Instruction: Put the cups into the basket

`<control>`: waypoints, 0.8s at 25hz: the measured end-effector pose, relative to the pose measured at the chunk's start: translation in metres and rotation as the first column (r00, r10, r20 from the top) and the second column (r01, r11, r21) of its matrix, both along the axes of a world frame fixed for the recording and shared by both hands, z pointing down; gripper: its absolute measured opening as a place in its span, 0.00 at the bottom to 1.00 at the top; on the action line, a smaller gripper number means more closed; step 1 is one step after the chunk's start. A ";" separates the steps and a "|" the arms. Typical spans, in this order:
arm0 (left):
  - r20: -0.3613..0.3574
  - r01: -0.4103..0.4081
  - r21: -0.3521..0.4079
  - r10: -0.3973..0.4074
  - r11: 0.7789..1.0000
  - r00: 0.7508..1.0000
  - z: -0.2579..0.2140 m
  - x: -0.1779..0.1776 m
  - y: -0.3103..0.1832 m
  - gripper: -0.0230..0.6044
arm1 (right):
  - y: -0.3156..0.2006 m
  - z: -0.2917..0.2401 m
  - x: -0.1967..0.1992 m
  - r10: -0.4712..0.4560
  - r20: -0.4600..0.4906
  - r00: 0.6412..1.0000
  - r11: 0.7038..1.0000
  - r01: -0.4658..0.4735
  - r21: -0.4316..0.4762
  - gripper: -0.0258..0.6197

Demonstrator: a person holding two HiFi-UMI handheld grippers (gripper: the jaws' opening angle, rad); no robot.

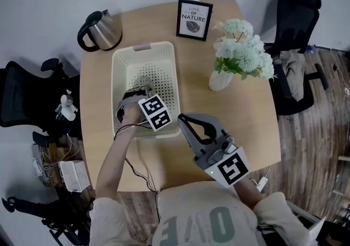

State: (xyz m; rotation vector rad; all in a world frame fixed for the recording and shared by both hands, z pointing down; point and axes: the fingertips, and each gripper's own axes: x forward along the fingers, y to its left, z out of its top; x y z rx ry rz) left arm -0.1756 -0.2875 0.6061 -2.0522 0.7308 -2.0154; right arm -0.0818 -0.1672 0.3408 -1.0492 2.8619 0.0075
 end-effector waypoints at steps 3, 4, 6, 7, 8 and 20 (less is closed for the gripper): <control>-0.022 0.009 0.046 -0.008 0.999 1.000 -0.019 0.000 -0.001 0.25 | 0.004 -0.006 0.001 0.002 -0.004 1.000 1.000 -0.002 0.018 0.04; -0.036 0.014 0.068 -0.011 0.998 0.999 -0.028 0.000 -0.001 0.25 | 0.007 -0.008 0.000 0.002 -0.006 1.000 1.000 -0.002 0.023 0.04; -0.090 0.032 0.125 -0.021 0.992 0.996 -0.053 0.003 0.000 0.25 | 0.012 -0.012 -0.002 -0.002 -0.006 1.000 1.000 0.002 0.031 0.04; -0.128 0.045 0.158 -0.025 0.986 0.991 -0.068 0.005 0.000 0.25 | 0.016 -0.015 -0.003 -0.006 -0.007 1.000 0.999 0.006 0.035 0.04; -0.171 0.059 0.192 -0.026 0.980 0.985 -0.085 0.007 0.001 0.24 | 0.019 -0.017 -0.004 -0.007 -0.009 1.000 0.999 0.008 0.040 0.04; -0.689 0.356 0.584 0.214 0.729 0.693 -0.290 0.040 0.072 0.05 | 0.033 -0.039 0.004 0.131 -0.037 0.991 0.987 -0.127 0.102 0.04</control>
